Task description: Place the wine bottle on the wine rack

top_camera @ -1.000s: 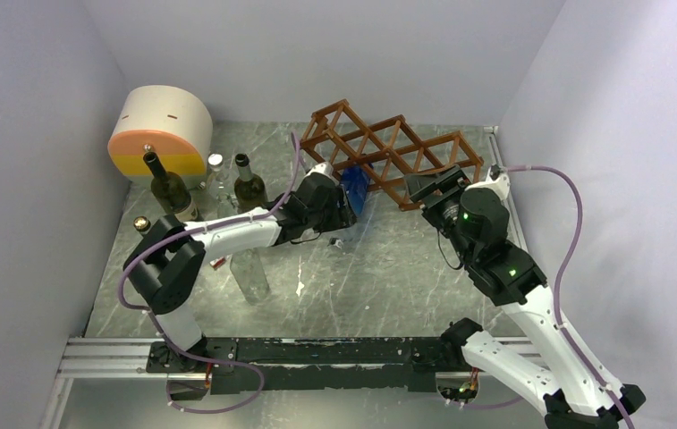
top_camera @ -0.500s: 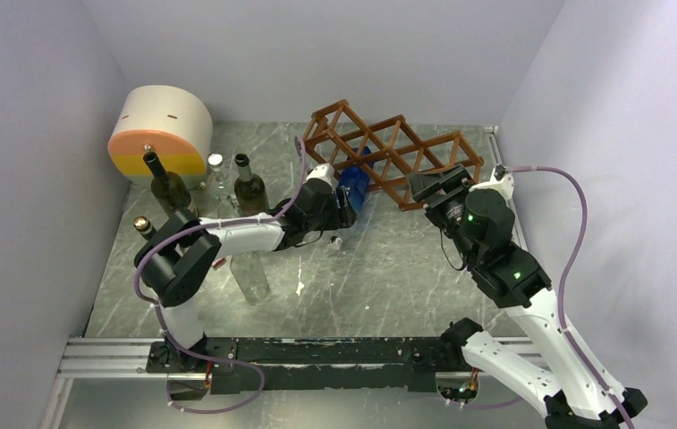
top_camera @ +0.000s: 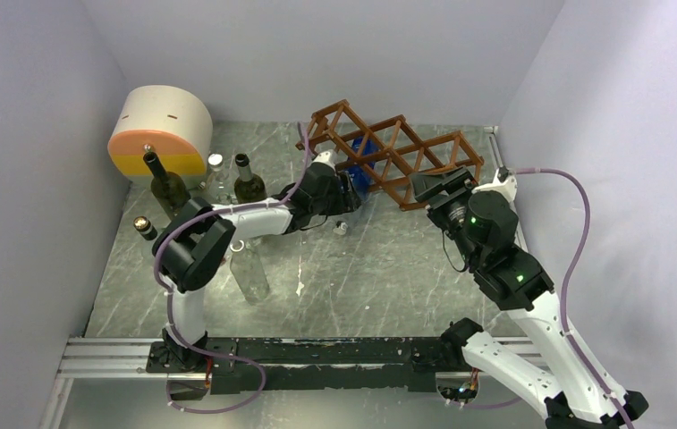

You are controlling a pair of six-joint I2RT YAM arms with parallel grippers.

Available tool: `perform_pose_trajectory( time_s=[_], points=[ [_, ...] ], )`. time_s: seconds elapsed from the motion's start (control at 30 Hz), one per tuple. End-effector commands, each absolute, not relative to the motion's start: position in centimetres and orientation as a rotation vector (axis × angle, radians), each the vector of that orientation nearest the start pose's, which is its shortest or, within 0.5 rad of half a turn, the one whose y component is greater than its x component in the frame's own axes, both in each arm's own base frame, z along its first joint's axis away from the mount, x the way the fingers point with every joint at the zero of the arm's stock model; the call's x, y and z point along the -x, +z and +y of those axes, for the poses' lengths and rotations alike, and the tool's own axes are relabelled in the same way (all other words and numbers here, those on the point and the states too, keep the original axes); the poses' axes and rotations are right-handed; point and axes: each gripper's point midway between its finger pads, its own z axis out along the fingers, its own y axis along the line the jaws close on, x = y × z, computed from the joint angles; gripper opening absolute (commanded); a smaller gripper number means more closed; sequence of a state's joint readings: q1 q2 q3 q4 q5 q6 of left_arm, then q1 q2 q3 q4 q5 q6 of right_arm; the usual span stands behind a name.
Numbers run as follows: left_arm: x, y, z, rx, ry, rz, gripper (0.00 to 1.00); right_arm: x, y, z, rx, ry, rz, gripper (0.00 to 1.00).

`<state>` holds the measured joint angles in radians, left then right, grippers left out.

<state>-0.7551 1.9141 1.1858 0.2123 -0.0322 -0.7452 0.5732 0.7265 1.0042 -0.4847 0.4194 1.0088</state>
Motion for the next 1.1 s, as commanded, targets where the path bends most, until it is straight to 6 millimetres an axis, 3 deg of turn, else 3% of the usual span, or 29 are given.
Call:
perform_pose_trajectory(
  time_s=[0.0,0.27,0.5,0.57,0.63,0.73,1.07],
  points=[
    [-40.5,18.7,-41.3,-0.008,-1.036,1.928,0.07,-25.2,35.4,10.8,-0.712,0.758,1.642,0.72],
    [-43.0,18.0,-41.6,-0.03,-0.959,1.928,0.08,-24.7,35.9,10.3,-0.721,0.759,1.63,0.71],
    [-44.6,17.1,-41.7,-0.053,-0.911,1.923,0.24,-24.5,36.3,10.0,-0.722,0.75,1.623,0.71],
    [-44.8,16.7,-41.6,-0.053,-0.905,1.924,0.32,-24.5,36.3,9.9,-0.723,0.746,1.624,0.71],
    [-44.7,16.2,-41.7,-0.067,-0.931,1.931,0.49,-24.4,36.4,9.8,-0.726,0.745,1.621,0.71],
    [-44.8,15.7,-41.2,-0.057,-0.971,1.933,0.67,-24.4,36.3,9.8,-0.727,0.744,1.62,0.71],
    [-44.3,15.6,-40.4,-0.085,-0.949,1.992,1.0,-24.5,35.9,10.1,-0.685,0.725,1.644,0.71]
  ],
)
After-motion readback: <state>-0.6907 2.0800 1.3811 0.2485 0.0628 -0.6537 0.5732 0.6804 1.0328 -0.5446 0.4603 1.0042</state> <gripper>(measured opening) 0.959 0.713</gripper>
